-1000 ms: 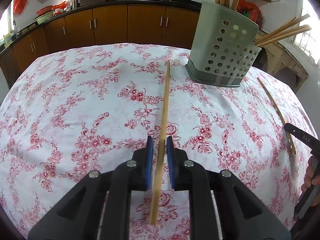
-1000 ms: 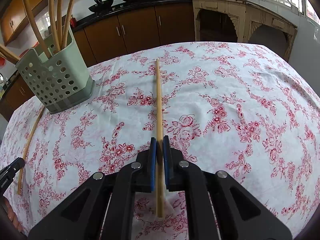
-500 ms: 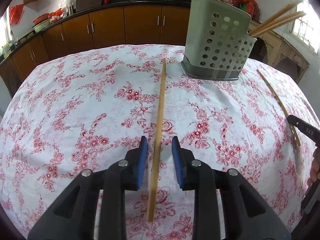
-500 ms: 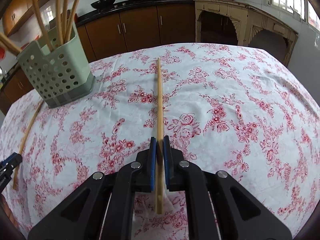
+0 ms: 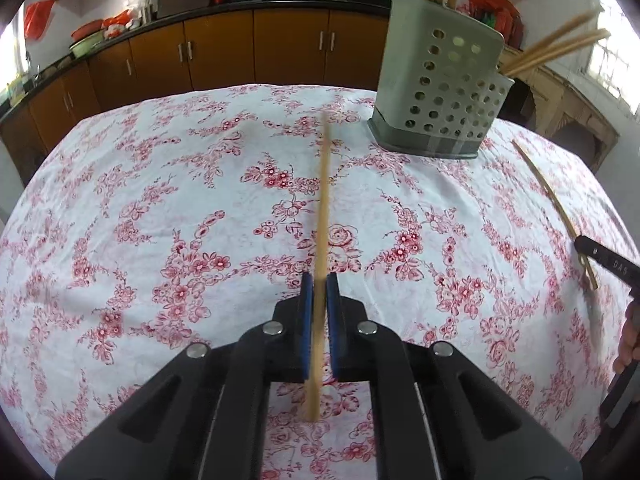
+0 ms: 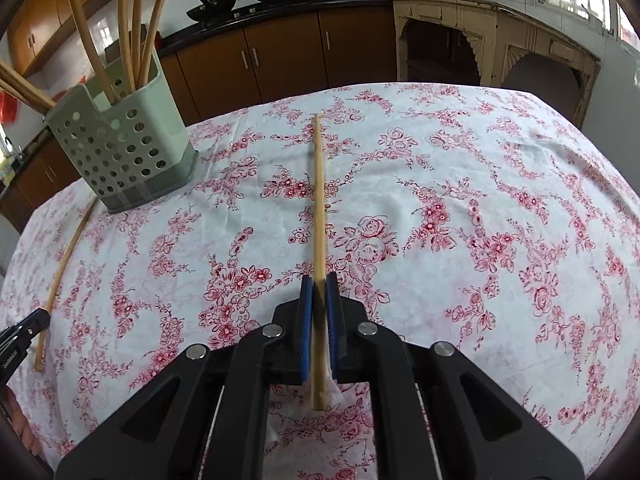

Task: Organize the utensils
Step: 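Lift the chopstick upright with the right tool while the left tool lifts its own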

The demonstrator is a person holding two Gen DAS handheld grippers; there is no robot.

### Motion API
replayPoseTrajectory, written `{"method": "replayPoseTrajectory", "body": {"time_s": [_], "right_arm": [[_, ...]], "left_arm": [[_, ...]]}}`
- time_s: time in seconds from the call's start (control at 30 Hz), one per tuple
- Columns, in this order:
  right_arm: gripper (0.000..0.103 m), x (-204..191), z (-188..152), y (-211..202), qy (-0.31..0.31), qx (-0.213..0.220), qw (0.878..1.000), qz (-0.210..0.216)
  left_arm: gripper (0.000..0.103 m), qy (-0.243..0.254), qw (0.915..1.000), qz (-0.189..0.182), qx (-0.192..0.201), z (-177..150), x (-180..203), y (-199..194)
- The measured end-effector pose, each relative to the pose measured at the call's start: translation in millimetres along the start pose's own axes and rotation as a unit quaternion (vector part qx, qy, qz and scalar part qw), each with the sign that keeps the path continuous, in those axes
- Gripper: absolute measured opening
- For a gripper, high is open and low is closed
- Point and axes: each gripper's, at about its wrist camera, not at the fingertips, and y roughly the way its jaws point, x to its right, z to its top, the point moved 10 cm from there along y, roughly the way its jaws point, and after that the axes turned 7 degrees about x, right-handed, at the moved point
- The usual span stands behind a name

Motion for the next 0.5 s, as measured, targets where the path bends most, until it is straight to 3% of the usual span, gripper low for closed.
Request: {"method": "replayPoseTrajectory", "body": {"time_s": [0.23,0.5], "right_arm": [[0.007,6,17,-28,0.004,0.045,0.999,0.01],[0.007,10,54,-68,-0.002,0.122,0.992,0.016]], "left_arm": [[0.007,0.002,0.9999,-0.012,0.011,7,-1,-17],[0.007,-0.018,0.994,-0.022,0.105,54,-10,-72]]}}
